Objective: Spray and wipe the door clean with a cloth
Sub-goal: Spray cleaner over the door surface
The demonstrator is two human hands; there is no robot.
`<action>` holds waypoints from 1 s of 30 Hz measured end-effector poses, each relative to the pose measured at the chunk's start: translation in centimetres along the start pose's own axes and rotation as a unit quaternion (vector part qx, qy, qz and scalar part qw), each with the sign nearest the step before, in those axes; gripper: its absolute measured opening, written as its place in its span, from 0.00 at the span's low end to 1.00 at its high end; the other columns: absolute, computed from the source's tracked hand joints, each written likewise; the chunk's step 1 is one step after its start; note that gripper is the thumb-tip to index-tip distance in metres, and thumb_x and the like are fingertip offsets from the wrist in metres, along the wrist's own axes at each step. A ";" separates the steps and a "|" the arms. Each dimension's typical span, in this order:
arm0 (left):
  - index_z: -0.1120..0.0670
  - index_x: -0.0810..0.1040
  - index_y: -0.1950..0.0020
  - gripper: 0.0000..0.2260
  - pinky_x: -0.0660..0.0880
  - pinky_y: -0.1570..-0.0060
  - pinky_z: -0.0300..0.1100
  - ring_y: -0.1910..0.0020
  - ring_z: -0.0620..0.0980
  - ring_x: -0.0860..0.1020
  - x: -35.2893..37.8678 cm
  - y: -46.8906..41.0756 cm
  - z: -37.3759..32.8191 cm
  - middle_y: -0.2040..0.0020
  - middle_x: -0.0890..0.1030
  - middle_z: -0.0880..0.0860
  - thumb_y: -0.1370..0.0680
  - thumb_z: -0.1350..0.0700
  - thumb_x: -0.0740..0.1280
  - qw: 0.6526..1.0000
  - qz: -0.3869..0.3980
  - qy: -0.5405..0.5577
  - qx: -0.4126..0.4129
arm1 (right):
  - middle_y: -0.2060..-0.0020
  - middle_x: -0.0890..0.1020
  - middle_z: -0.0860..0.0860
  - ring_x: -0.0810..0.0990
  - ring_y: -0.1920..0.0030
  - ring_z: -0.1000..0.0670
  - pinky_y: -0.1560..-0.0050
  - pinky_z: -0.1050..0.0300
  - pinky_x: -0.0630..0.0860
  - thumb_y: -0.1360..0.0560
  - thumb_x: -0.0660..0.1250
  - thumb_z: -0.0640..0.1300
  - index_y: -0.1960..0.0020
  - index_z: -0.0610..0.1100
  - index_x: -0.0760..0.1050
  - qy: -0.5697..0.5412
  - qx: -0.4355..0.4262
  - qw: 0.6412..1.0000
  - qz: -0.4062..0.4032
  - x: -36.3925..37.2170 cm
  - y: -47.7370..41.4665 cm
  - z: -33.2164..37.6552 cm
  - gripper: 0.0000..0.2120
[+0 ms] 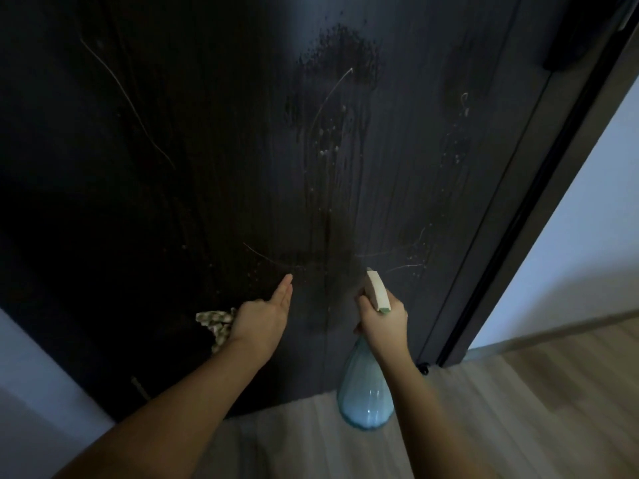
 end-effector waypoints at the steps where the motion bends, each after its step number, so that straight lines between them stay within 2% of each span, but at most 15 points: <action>1: 0.59 0.43 0.22 0.31 0.55 0.76 0.43 0.54 0.50 0.80 0.1 -0.1 -0.1 0.27 0.30 0.53 0.21 0.70 0.53 1.000 0.001 0.002 -0.006 | 0.69 0.79 0.41 0.80 0.67 0.37 0.66 0.40 0.79 0.29 0.66 0.41 0.63 0.41 0.75 0.001 0.005 1.000 -0.005 -0.4 -0.2 -0.1 0.05; 3: 0.59 0.43 0.22 0.32 0.56 0.77 0.43 0.55 0.49 0.80 0.3 -0.2 -0.2 0.28 0.29 0.54 0.22 0.70 0.53 1.000 0.005 0.006 -0.016 | 0.68 0.79 0.41 0.81 0.67 0.38 0.68 0.45 0.79 0.28 0.66 0.40 0.62 0.40 0.75 0.003 0.011 1.000 -0.013 -1.2 -0.5 -0.2 0.05; 6: 0.59 0.41 0.22 0.33 0.56 0.77 0.43 0.57 0.49 0.79 0.4 -0.2 -0.3 0.28 0.29 0.54 0.23 0.70 0.55 1.000 0.007 0.010 -0.024 | 0.69 0.78 0.43 0.81 0.72 0.43 0.74 0.57 0.75 0.26 0.65 0.37 0.61 0.39 0.75 -0.014 0.019 0.999 -0.030 -2.5 -0.8 -0.5 0.05; 10: 0.60 0.41 0.22 0.33 0.56 0.76 0.43 0.57 0.49 0.79 0.3 0.0 -0.4 0.28 0.29 0.54 0.23 0.69 0.55 1.000 0.002 0.011 -0.026 | 0.70 0.77 0.44 0.80 0.72 0.43 0.75 0.62 0.72 0.26 0.65 0.38 0.63 0.41 0.74 -0.021 0.023 0.998 -0.054 -3.8 -1.2 -1.0 0.07; 13: 0.60 0.41 0.22 0.33 0.56 0.76 0.42 0.57 0.49 0.79 0.3 0.0 -0.5 0.28 0.29 0.54 0.22 0.69 0.56 1.000 -0.001 0.012 -0.029 | 0.72 0.76 0.45 0.79 0.74 0.44 0.76 0.60 0.73 0.26 0.65 0.37 0.63 0.38 0.74 -0.024 0.035 0.997 -0.061 -4.5 -1.4 -1.6 0.07; 15: 0.60 0.41 0.23 0.33 0.57 0.76 0.42 0.57 0.48 0.79 0.5 -0.1 -0.5 0.28 0.29 0.55 0.23 0.69 0.56 0.999 -0.002 0.011 -0.032 | 0.73 0.76 0.45 0.80 0.74 0.44 0.75 0.59 0.73 0.26 0.65 0.37 0.64 0.38 0.73 -0.019 0.036 0.997 -0.072 -5.0 -1.6 -1.8 0.07; 18: 0.59 0.42 0.22 0.33 0.58 0.75 0.42 0.57 0.48 0.79 0.6 -0.2 -0.6 0.27 0.30 0.55 0.23 0.69 0.56 0.999 -0.004 0.012 -0.036 | 0.71 0.76 0.44 0.80 0.72 0.42 0.77 0.63 0.71 0.26 0.65 0.37 0.62 0.37 0.73 -0.024 0.041 0.995 -0.088 -5.7 -2.0 -2.3 0.07; 22: 0.59 0.42 0.22 0.33 0.60 0.74 0.41 0.58 0.48 0.79 0.7 -0.3 -0.6 0.27 0.30 0.55 0.22 0.69 0.56 0.999 -0.004 0.005 -0.040 | 0.72 0.76 0.46 0.80 0.73 0.43 0.75 0.61 0.74 0.26 0.65 0.37 0.60 0.36 0.74 -0.028 0.039 0.993 -0.104 -6.3 -2.1 -2.9 0.05; 26: 0.59 0.42 0.22 0.33 0.57 0.76 0.41 0.58 0.47 0.79 0.5 -0.2 -0.8 0.25 0.32 0.55 0.22 0.69 0.56 0.999 -0.001 0.000 -0.042 | 0.71 0.76 0.46 0.81 0.71 0.42 0.78 0.67 0.70 0.26 0.64 0.38 0.60 0.37 0.73 -0.024 0.070 0.992 -0.098 -6.1 -1.9 -4.1 0.06; 30: 0.59 0.41 0.23 0.34 0.58 0.76 0.41 0.59 0.47 0.78 0.6 -0.2 -1.1 0.27 0.29 0.55 0.22 0.68 0.57 0.998 0.001 -0.004 -0.059 | 0.70 0.76 0.44 0.81 0.71 0.40 0.79 0.65 0.69 0.26 0.64 0.38 0.60 0.35 0.74 -0.022 0.104 0.990 -0.092 -5.8 -1.8 -5.4 0.06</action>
Point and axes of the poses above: each hand's wrist, its own y-axis away from the middle knuckle, its own x-axis out of the palm, z = x × y, the point moved 5 cm from there along -y, towards the middle knuckle
